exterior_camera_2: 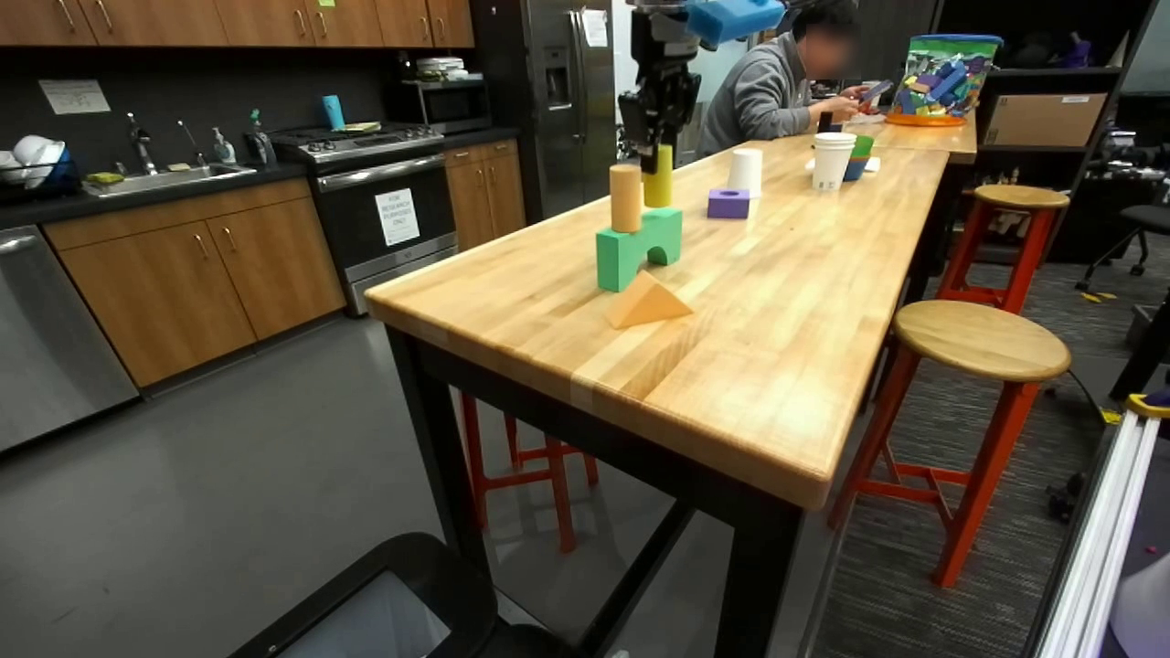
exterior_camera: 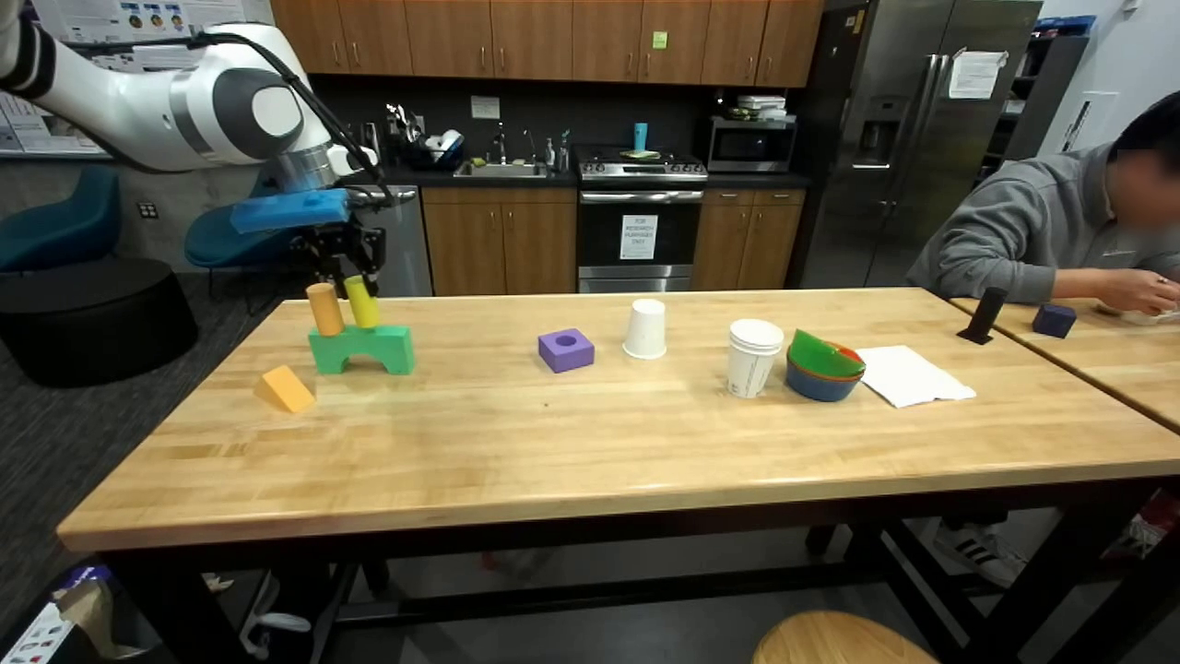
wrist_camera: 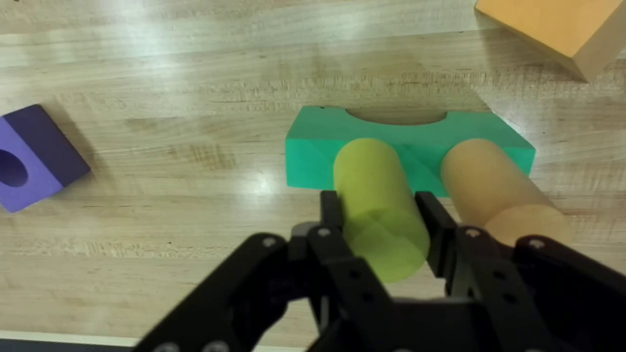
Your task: Put the yellow cylinder on top of the green block
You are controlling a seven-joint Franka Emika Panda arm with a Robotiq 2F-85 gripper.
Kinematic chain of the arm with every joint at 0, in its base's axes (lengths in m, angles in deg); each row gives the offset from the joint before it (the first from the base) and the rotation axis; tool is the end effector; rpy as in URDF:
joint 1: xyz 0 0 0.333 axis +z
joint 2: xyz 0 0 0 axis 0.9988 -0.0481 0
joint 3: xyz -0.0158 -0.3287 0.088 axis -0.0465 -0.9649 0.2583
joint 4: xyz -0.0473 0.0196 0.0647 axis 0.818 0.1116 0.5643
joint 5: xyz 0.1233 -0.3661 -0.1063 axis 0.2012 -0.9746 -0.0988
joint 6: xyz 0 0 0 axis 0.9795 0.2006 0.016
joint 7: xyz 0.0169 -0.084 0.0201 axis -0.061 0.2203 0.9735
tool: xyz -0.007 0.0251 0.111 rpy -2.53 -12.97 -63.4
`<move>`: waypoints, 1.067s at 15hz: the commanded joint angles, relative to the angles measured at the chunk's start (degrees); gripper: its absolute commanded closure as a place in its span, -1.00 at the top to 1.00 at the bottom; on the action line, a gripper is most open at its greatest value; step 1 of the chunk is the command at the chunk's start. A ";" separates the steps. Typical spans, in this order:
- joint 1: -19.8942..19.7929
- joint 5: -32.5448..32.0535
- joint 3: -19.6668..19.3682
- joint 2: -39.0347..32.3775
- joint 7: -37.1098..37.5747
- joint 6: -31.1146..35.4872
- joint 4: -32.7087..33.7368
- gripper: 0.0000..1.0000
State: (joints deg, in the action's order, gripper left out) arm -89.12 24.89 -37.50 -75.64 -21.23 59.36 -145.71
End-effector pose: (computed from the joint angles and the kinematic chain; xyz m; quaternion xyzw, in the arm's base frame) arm 0.5682 -0.0406 0.4420 0.9924 0.0684 0.0751 0.0688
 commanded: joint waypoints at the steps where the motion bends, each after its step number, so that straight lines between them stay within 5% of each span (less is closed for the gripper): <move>1: -0.04 1.05 -0.08 -0.10 -0.44 -0.76 0.68 -0.68; 16: -0.34 0.32 -0.30 -1.36 0.68 -0.34 0.38 -0.68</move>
State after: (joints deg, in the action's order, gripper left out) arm -89.54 24.92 -37.78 -76.91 -21.03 59.37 -145.77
